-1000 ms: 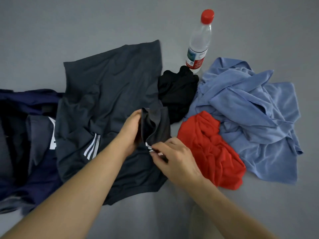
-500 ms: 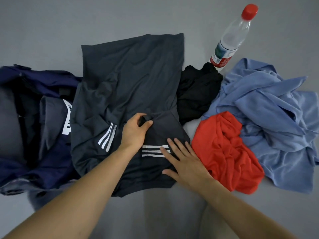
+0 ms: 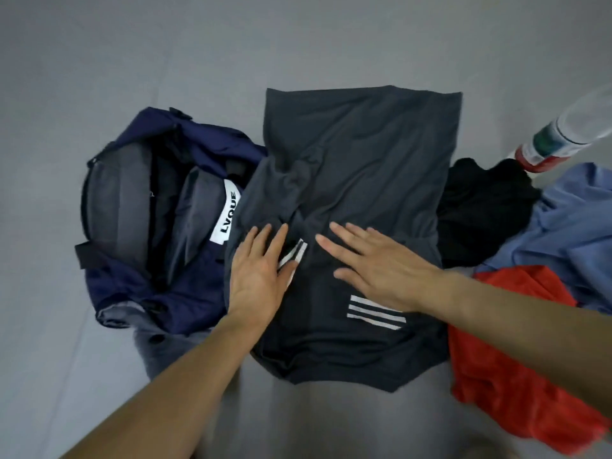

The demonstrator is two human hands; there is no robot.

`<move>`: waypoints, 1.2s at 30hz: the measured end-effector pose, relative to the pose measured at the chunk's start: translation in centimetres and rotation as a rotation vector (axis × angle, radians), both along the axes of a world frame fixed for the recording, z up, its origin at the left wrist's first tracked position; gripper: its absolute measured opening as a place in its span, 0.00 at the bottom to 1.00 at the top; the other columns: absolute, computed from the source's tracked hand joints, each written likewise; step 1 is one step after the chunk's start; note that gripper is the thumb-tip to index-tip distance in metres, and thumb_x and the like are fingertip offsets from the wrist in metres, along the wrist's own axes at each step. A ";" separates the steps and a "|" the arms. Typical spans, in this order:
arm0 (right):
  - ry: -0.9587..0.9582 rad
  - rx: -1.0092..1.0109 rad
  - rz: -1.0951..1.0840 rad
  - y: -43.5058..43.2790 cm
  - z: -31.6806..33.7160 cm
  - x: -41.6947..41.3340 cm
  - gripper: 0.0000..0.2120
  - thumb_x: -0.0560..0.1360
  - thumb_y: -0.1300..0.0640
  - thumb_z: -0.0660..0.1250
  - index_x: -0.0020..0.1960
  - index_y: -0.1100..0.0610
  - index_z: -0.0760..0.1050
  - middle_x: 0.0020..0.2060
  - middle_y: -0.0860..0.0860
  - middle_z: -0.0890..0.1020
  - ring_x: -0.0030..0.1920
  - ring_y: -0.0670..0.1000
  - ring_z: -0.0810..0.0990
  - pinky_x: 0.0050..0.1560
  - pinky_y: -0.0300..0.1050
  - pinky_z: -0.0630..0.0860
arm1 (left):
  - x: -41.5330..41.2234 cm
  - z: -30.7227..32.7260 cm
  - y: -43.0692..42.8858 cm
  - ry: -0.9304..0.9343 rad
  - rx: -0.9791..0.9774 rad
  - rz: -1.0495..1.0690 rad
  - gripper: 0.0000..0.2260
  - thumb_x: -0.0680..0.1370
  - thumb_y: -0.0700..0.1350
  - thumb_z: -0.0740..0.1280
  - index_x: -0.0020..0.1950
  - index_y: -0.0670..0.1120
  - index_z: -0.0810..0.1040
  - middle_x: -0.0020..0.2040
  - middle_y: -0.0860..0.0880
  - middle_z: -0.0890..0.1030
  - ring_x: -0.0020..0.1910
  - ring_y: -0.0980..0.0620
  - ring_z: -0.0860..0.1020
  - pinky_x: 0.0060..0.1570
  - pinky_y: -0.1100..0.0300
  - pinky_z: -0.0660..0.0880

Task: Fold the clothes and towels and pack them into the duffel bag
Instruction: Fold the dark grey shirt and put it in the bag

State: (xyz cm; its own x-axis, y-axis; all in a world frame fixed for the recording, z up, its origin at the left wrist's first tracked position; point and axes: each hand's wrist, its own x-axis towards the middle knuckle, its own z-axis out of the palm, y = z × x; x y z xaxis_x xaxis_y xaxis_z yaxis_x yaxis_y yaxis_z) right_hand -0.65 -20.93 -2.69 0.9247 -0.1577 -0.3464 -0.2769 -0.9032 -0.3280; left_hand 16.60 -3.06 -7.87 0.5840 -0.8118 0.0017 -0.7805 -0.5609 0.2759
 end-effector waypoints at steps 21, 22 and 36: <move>-0.206 0.549 -0.666 4.7 -3.4 10.3 0.23 0.72 0.39 0.73 0.62 0.49 0.76 0.53 0.47 0.80 0.60 0.48 0.74 0.56 0.41 0.70 | 4.5 7.0 0.3 0.440 -0.372 0.309 0.06 0.80 0.48 0.70 0.56 0.52 0.81 0.48 0.56 0.82 0.47 0.59 0.80 0.48 0.63 0.76; -0.200 0.654 -0.747 4.6 -3.3 10.3 0.17 0.73 0.43 0.74 0.57 0.49 0.77 0.46 0.45 0.81 0.53 0.46 0.76 0.50 0.40 0.71 | 4.4 7.3 0.2 0.451 -0.364 0.318 0.06 0.79 0.49 0.70 0.55 0.52 0.81 0.47 0.57 0.82 0.46 0.59 0.80 0.47 0.63 0.76; -0.128 0.256 -0.487 4.8 -6.7 -0.8 0.24 0.82 0.50 0.62 0.77 0.49 0.63 0.59 0.48 0.77 0.62 0.51 0.70 0.67 0.47 0.70 | 2.6 -0.5 1.6 0.056 0.534 -0.175 0.38 0.76 0.72 0.45 0.77 0.59 0.28 0.81 0.48 0.35 0.80 0.47 0.36 0.79 0.46 0.41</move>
State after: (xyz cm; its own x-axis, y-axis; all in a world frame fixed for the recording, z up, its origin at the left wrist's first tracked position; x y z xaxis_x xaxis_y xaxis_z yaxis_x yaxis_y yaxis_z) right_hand -1.46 -16.08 -9.35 0.8035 -0.5024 -0.3193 -0.5853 -0.5687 -0.5780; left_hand 19.18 -1.44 -8.34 0.4279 -0.7761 -0.4632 -0.8668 -0.4976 0.0330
